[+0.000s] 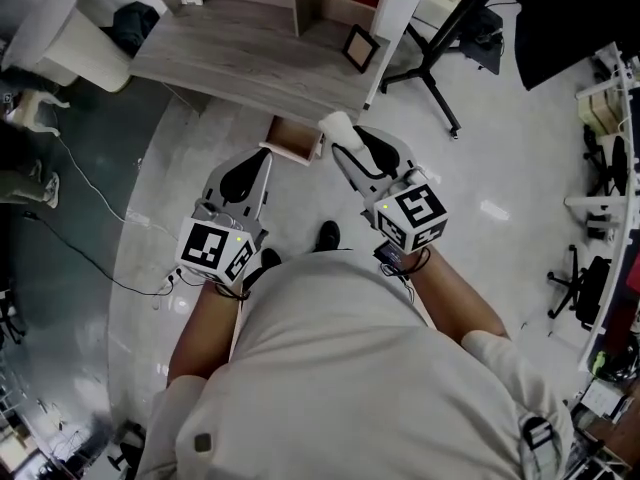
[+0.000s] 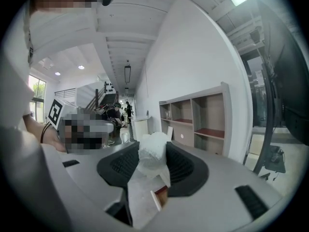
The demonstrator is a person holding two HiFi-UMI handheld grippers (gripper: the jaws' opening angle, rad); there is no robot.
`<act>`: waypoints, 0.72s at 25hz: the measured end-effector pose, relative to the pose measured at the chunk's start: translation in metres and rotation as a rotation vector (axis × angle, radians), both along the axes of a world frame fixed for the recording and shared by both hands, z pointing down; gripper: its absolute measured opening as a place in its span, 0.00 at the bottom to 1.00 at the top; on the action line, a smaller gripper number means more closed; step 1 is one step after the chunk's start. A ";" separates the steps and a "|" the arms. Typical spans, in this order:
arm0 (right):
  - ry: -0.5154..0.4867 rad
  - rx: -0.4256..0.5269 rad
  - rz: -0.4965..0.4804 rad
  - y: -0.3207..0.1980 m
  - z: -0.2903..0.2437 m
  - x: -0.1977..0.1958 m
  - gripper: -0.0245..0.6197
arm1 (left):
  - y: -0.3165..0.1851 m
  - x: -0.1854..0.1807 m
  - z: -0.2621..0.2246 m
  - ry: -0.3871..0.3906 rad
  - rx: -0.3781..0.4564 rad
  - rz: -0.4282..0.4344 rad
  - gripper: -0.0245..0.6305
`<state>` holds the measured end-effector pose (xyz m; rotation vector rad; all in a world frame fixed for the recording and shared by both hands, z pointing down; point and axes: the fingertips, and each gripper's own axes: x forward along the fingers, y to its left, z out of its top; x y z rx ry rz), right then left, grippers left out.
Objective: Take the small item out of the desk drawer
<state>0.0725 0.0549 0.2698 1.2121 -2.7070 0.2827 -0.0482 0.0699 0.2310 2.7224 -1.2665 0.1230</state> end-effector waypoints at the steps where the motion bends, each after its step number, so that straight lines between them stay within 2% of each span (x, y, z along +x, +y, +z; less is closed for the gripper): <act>1: -0.002 0.001 0.007 0.002 -0.001 -0.004 0.31 | 0.002 -0.003 -0.001 0.001 0.001 0.005 0.05; 18: 0.008 0.031 0.060 0.079 -0.016 -0.084 0.31 | 0.070 -0.090 -0.017 0.015 0.033 0.065 0.05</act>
